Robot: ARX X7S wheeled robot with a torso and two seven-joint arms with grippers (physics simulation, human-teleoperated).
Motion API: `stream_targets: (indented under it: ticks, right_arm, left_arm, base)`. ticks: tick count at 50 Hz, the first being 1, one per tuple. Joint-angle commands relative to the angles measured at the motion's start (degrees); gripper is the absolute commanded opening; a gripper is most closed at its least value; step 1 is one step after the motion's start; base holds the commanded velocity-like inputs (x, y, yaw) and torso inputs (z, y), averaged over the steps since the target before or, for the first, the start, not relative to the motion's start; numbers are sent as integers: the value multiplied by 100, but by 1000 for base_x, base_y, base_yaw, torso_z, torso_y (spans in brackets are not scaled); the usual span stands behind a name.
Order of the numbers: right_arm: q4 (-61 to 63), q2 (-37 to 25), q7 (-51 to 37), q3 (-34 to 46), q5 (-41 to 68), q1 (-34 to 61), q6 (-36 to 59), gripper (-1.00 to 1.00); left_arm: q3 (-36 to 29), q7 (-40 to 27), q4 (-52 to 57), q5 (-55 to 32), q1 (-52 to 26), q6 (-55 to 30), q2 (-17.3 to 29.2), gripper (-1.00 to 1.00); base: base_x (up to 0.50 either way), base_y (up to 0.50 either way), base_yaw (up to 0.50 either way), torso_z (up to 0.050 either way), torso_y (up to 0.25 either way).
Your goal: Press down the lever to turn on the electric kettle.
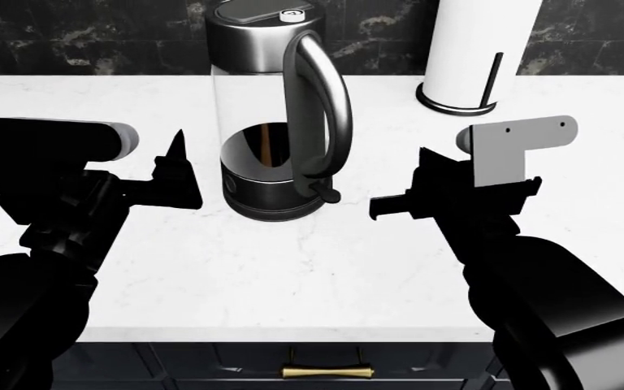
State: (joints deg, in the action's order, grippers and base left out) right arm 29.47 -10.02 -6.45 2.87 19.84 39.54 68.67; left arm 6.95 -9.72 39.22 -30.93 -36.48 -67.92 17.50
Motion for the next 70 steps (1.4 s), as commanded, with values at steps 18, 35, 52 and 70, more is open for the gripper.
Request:
stream_targets:
  ticks: [18, 35, 52, 70]
  right_arm:
    - [624, -57, 520, -67, 927, 109, 897, -100]
    - [663, -67, 549, 35, 1200, 186, 1302, -100]
    - [487, 9, 438, 216, 1366, 433, 1626, -100]
    - [213, 122, 442, 336, 1610, 578, 1697, -100]
  left_arm:
    - [-12, -72, -14, -77, 7, 11, 30, 100]
    - [-21, -104, -50, -113, 9, 50, 53, 100]
    - [-29, -145, -44, -169, 26, 59, 63, 100]
    - [-90, -174, -140, -168, 30, 150, 80, 100]
  base:
    - [0, 0, 0, 0, 0]
    - [0, 0, 0, 0, 0]
    - [0, 0, 0, 0, 0]
    - [0, 0, 0, 0, 0]
